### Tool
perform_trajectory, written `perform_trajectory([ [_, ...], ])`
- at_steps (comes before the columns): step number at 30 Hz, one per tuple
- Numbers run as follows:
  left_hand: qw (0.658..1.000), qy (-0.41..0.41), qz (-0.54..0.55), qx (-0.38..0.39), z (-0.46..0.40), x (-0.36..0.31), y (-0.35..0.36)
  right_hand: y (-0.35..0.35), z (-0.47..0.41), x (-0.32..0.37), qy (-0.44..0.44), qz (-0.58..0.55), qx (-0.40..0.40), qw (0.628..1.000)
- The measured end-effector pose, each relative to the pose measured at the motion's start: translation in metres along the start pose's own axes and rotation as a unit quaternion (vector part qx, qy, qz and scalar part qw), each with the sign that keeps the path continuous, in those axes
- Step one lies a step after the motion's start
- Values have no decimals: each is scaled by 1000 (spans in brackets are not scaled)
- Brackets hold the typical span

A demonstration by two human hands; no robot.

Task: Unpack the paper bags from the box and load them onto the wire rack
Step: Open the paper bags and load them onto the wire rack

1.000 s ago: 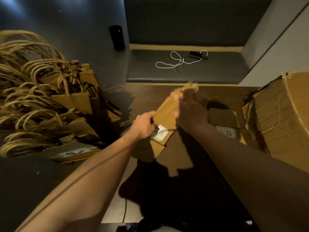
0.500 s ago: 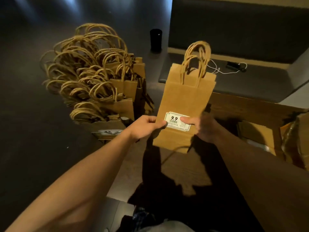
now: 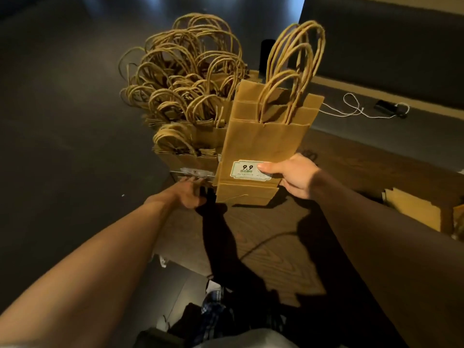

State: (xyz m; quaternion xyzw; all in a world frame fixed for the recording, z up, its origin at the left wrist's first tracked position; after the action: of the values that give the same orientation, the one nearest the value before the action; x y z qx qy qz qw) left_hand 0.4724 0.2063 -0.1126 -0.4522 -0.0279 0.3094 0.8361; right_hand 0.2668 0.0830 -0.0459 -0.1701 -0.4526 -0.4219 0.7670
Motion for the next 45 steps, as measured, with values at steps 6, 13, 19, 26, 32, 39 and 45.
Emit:
perform_trajectory([
  [6,998,16,-62,-18,-14,8,23,15,-2,25,-62,-30,-76,995],
  [13,993,-33,-58,-97,-4,1,34,31,-14,30,-110,-8,-127,986],
  [19,994,-29,19,-99,-26,0,26,53,-26,17,-96,26,-134,986],
  [26,993,89,-72,-16,-54,18,53,50,-39,3,-94,68,-127,985],
  [32,991,113,-60,29,-58,29,61,71,-53,-14,-91,13,-128,988],
  [39,994,107,-14,14,-53,49,30,81,-71,-20,-88,46,-191,977],
  [45,996,14,48,-68,-50,89,-15,69,-86,-62,-52,170,-241,954],
])
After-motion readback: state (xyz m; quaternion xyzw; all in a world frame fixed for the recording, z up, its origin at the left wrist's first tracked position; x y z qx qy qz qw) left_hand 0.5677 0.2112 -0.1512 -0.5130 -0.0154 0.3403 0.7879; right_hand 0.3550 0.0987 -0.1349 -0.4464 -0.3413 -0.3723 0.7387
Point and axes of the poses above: each hand's wrist, its own z-axis away from the middle knuckle, its own y-axis out of the palm, x = y × z, the point moved 7 cm from there along -z, towards the middle knuckle, and after that the axes turned 6 degrees about -x, right-handed, at the moved point
